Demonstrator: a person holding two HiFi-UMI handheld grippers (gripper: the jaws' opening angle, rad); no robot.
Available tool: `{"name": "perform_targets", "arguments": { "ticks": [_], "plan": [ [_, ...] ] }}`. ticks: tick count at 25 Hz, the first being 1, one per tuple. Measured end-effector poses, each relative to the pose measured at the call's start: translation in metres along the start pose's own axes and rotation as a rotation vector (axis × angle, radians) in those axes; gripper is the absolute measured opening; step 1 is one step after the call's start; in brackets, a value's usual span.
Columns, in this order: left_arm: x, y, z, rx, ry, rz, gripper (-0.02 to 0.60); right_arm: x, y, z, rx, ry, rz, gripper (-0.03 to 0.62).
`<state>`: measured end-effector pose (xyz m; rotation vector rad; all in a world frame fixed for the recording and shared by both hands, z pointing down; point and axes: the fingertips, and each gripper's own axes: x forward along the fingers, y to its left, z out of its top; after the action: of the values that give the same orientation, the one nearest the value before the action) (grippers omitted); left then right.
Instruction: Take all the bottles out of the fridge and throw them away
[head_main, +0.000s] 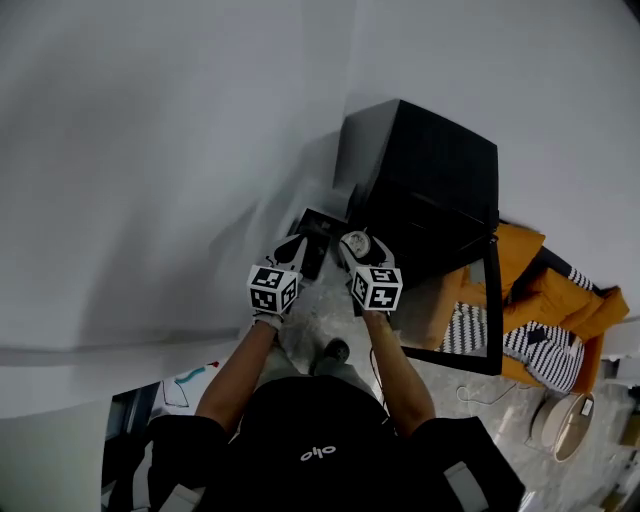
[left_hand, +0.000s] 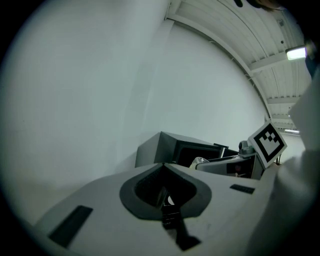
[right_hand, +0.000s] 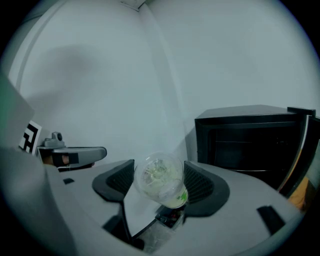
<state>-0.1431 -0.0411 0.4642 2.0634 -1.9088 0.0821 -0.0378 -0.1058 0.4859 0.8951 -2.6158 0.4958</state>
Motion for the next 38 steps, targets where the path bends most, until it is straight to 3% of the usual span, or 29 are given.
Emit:
{"name": "perform_targets", "arguments": {
  "ticks": [8, 18, 28, 38],
  "plan": [
    [-0.008, 0.067, -0.002, -0.035, 0.003, 0.007, 0.006, 0.053, 0.044, 0.004, 0.004, 0.025, 0.032, 0.322],
    [0.022, 0.128, -0.039, -0.088, 0.030, 0.018, 0.006, 0.140, 0.041, -0.036, -0.003, 0.098, 0.054, 0.322],
    [0.080, 0.174, -0.172, -0.123, 0.086, -0.003, 0.006, 0.236, 0.016, -0.150, 0.003, 0.147, 0.109, 0.322],
    [0.128, 0.201, -0.312, -0.124, 0.167, -0.044, 0.006, 0.310, -0.017, -0.295, 0.034, 0.190, 0.117, 0.322]
  ]
}}
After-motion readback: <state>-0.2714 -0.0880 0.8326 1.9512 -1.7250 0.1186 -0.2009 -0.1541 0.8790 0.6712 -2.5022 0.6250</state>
